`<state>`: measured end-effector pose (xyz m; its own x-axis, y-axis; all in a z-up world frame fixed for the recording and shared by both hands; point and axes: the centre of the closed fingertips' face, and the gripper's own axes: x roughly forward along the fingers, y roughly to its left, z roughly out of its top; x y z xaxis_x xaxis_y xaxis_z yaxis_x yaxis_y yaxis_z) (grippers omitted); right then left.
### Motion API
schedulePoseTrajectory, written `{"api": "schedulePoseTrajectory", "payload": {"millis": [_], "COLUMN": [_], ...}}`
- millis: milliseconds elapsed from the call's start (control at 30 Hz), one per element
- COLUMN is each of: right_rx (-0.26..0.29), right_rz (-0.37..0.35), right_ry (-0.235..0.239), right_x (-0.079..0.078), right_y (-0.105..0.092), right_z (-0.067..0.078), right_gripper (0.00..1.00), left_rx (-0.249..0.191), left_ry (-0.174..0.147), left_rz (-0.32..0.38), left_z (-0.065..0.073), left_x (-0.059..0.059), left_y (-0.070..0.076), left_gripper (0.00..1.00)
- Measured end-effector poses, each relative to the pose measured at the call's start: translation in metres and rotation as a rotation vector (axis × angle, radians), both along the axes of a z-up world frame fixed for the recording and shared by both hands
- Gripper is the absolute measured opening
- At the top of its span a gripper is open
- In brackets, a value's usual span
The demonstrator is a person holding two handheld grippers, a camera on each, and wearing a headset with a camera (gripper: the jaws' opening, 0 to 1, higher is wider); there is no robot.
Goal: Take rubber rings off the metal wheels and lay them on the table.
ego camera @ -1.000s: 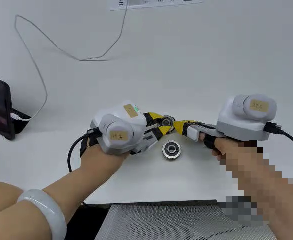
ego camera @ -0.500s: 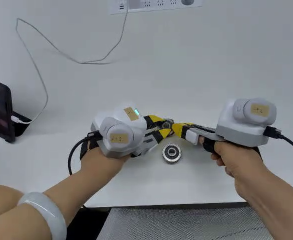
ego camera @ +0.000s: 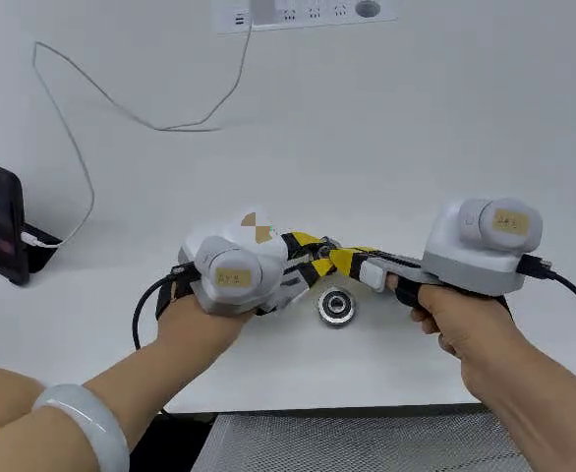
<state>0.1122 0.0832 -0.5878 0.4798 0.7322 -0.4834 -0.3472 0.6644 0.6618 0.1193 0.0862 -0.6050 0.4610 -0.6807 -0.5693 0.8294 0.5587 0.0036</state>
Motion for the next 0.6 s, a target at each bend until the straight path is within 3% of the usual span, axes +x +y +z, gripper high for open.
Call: {"api": "schedulePoseTrajectory", "payload": {"millis": [200,600], "right_rx": [0.039,-0.001], "right_rz": [0.012,-0.061], "right_ry": [-0.006,0.024], "right_x": [-0.004,0.006], "right_y": [0.001,-0.008], "right_z": [0.007,-0.007], "right_gripper": [0.01,0.01], "left_rx": [0.004,-0.006], "left_ry": [0.0,-0.008], "left_rz": [-0.005,-0.028], "left_z": [0.0,0.006], "left_x": [0.0,-0.003], "left_y": [0.0,-0.001], "left_gripper": [0.13,0.14]}}
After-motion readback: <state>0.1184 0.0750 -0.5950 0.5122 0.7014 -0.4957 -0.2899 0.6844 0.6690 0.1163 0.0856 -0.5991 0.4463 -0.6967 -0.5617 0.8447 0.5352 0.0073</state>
